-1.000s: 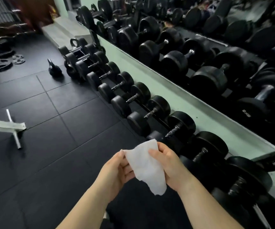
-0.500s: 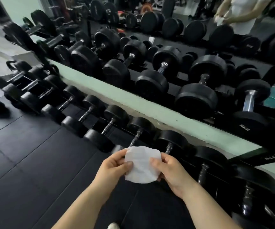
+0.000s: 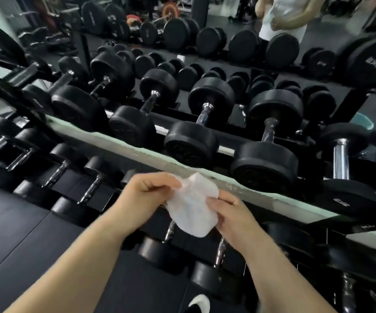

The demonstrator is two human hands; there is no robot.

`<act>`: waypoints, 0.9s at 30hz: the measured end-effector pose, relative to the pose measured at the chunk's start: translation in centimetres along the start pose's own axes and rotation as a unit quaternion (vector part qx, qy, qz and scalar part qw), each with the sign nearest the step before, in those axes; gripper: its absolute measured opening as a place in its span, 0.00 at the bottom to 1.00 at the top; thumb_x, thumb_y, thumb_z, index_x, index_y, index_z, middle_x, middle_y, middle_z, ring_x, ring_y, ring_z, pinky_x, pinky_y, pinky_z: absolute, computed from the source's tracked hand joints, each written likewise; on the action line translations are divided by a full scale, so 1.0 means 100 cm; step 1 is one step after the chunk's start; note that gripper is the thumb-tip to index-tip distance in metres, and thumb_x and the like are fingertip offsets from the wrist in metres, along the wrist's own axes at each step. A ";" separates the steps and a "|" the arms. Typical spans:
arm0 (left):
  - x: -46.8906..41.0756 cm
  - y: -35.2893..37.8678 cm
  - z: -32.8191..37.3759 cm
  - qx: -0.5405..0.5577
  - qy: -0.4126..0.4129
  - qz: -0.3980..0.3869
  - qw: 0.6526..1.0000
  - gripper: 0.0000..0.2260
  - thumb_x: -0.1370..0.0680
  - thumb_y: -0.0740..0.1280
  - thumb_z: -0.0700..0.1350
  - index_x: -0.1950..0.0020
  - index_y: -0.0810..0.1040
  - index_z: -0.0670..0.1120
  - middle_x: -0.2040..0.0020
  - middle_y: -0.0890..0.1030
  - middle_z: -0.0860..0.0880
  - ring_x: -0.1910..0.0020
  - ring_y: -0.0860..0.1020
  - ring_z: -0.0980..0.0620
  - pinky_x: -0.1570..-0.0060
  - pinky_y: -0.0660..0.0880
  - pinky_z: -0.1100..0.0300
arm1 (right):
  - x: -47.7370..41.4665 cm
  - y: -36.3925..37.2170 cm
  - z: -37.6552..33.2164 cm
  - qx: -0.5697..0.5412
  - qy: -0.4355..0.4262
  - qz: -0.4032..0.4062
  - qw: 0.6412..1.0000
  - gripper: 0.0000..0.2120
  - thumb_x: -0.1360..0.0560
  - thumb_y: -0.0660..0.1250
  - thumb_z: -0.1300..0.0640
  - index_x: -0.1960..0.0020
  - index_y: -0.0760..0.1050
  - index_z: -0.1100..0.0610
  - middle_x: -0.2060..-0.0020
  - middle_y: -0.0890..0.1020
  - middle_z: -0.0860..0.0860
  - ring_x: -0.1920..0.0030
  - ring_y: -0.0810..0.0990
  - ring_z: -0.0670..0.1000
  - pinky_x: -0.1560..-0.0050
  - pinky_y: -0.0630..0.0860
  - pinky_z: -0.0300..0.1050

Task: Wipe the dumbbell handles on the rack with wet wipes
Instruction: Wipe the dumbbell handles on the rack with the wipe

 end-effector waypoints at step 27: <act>-0.148 -0.075 -0.016 -0.082 -0.002 0.014 0.996 0.19 0.30 0.68 0.30 0.59 0.79 0.56 0.68 0.80 0.58 0.69 0.76 0.64 0.68 0.72 0.74 | -0.150 0.034 -0.052 0.286 -0.020 -0.027 0.958 0.10 0.28 0.67 0.62 0.62 0.75 0.48 0.71 0.78 0.40 0.69 0.74 0.36 0.66 0.69 0.27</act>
Point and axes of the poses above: each hand's wrist, its own x-axis away from the middle knuckle, its own y-axis out of the palm, z = x × y, the point moved 10 cm from there along -x, towards the middle knuckle
